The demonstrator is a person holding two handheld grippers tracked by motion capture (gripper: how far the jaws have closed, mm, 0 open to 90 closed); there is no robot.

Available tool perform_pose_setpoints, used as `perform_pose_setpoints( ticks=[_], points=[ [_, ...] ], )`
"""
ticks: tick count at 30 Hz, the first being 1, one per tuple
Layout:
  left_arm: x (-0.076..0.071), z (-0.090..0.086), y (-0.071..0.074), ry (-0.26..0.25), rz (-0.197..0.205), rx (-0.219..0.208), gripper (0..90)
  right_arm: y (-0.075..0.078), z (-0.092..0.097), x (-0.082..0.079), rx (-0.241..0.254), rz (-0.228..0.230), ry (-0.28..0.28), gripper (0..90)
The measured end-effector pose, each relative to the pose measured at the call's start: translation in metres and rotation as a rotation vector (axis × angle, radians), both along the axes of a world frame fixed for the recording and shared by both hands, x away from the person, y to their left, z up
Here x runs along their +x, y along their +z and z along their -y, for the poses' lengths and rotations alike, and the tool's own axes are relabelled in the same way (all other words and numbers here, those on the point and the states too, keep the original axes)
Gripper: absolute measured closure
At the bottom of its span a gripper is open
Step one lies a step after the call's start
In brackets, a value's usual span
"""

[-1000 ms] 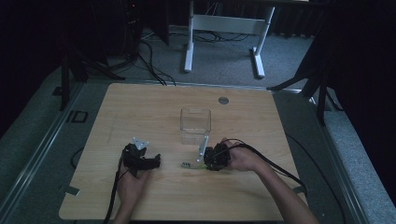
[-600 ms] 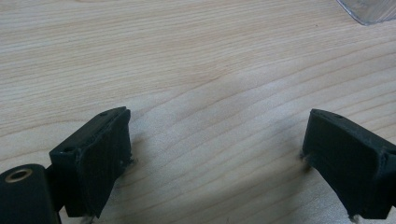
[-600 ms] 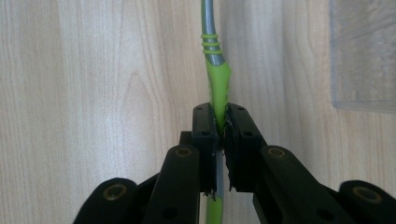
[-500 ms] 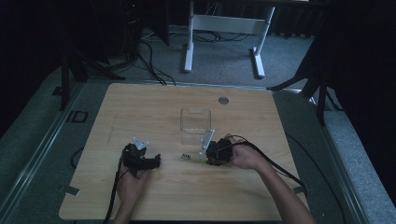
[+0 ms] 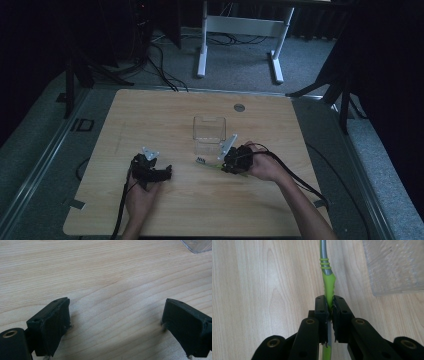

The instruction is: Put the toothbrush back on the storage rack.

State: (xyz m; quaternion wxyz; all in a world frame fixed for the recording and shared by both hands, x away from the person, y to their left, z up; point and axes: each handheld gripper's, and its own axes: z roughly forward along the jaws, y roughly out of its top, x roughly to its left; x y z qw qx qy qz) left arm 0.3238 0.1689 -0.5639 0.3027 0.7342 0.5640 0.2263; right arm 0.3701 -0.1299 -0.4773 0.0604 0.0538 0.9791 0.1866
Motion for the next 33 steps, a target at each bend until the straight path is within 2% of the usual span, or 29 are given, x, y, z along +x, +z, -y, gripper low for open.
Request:
perform_pose_setpoints(
  ticks=[5, 33],
  points=[
    [0.000, 0.000, 0.000, 0.000, 0.000, 0.000, 8.2, 0.001, 0.001, 0.002, 0.016, 0.008, -0.011, 83.1],
    [0.000, 0.000, 0.000, -0.001, 0.000, 0.001, 8.2, 0.012, 0.007, 0.007, 0.178, 0.046, -0.097, 83.0]
  ],
)
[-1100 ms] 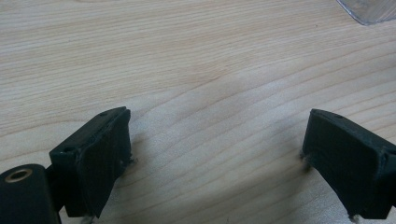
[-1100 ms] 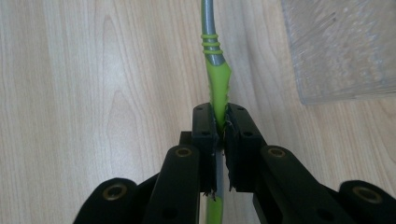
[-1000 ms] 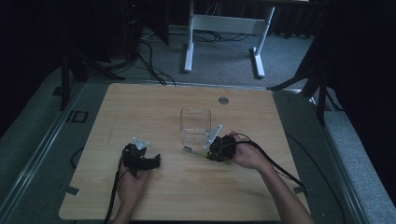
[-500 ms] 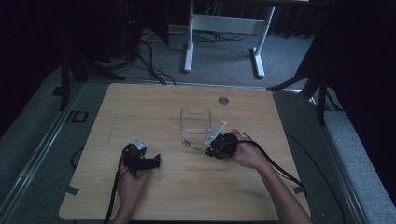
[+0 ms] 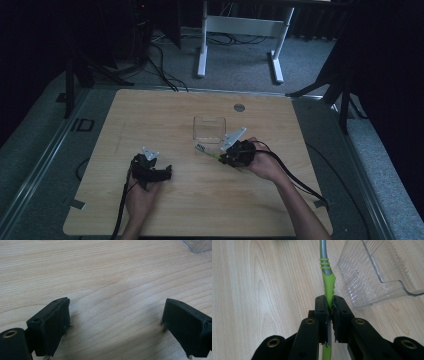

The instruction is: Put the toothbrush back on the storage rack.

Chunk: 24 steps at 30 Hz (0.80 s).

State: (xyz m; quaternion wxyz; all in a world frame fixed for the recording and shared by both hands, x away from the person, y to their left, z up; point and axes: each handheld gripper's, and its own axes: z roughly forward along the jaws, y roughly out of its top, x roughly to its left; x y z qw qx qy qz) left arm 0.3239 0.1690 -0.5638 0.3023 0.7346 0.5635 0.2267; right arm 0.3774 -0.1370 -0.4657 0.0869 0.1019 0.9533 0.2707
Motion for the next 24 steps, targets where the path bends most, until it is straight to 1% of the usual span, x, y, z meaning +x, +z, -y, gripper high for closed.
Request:
perform_pose_setpoints(
  ticks=[3, 6, 8, 16, 19, 24],
  points=[
    [0.0000, 0.0000, 0.0000, 0.000, 0.000, 0.000, 8.2, 0.0001, 0.0015, 0.0008, 0.014, 0.001, -0.015, 83.0],
    [0.0000, 0.0000, 0.0000, 0.000, 0.000, 0.000, 8.2, 0.0016, 0.0024, 0.0010, 0.021, 0.014, -0.024, 83.0],
    [0.0000, 0.0000, 0.0000, 0.000, 0.000, 0.000, 8.2, 0.0033, 0.0027, 0.0010, 0.039, 0.014, -0.032, 83.0],
    [0.0000, -0.0001, 0.0000, -0.001, -0.001, 0.001, 8.2, 0.0060, 0.0037, 0.0023, 0.077, 0.026, -0.051, 83.0],
    [0.0000, 0.0001, 0.0000, 0.000, 0.000, -0.001, 8.2, 0.0074, 0.0038, 0.0024, 0.091, 0.037, -0.060, 83.0],
    [0.0000, -0.0001, 0.0000, -0.001, 0.000, 0.001, 8.2, 0.0098, 0.0048, 0.0029, 0.113, 0.048, -0.082, 83.0]
  ],
)
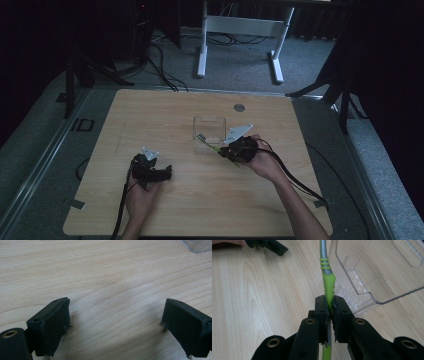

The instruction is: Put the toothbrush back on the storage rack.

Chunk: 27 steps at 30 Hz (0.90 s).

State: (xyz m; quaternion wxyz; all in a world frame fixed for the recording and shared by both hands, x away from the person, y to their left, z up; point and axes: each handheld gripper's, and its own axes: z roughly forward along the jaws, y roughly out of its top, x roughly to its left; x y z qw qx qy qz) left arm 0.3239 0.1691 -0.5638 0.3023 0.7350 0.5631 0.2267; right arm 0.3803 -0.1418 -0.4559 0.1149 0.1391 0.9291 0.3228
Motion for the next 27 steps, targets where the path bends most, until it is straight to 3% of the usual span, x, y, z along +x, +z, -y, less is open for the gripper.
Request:
perform_pose_setpoints(
  ticks=[27],
  points=[
    [0.0000, 0.0001, 0.0000, 0.001, 0.000, 0.000, 8.2, 0.0054, 0.0017, 0.0027, 0.124, 0.012, -0.050, 83.1]
  ],
)
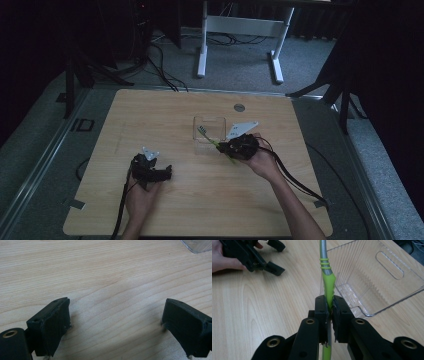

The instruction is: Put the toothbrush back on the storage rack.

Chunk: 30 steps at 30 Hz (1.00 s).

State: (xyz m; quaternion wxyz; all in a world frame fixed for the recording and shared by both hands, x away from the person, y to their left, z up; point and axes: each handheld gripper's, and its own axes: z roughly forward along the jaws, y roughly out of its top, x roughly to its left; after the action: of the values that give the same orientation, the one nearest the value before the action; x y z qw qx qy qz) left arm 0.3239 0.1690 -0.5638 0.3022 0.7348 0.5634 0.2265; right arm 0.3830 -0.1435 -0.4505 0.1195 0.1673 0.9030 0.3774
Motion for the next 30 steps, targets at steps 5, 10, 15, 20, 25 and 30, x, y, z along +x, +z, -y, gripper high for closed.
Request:
perform_pose_setpoints(
  ticks=[5, 10, 15, 20, 25, 30],
  points=[
    [0.0000, 0.0000, 0.0000, 0.000, 0.000, 0.000, 8.2, 0.0007, 0.0005, 0.0012, 0.030, -0.006, -0.010, 83.0],
    [0.0000, 0.0000, 0.0001, 0.000, -0.001, 0.000, 8.2, 0.0017, 0.0011, 0.0013, 0.059, -0.015, -0.018, 83.0],
    [0.0000, -0.0001, 0.0001, -0.001, -0.002, 0.000, 8.2, 0.0021, 0.0012, 0.0017, 0.086, -0.013, -0.026, 83.0],
    [0.0000, -0.0001, 0.0001, -0.001, -0.001, 0.000, 8.2, 0.0034, 0.0017, 0.0023, 0.112, -0.012, -0.034, 83.0],
    [0.0000, 0.0000, 0.0001, -0.001, -0.002, 0.000, 8.2, 0.0038, 0.0020, 0.0035, 0.133, -0.020, -0.037, 83.0],
    [0.0000, -0.0001, 0.0001, -0.001, -0.002, 0.000, 8.2, 0.0049, 0.0026, 0.0042, 0.166, -0.019, -0.049, 83.0]
  ],
)
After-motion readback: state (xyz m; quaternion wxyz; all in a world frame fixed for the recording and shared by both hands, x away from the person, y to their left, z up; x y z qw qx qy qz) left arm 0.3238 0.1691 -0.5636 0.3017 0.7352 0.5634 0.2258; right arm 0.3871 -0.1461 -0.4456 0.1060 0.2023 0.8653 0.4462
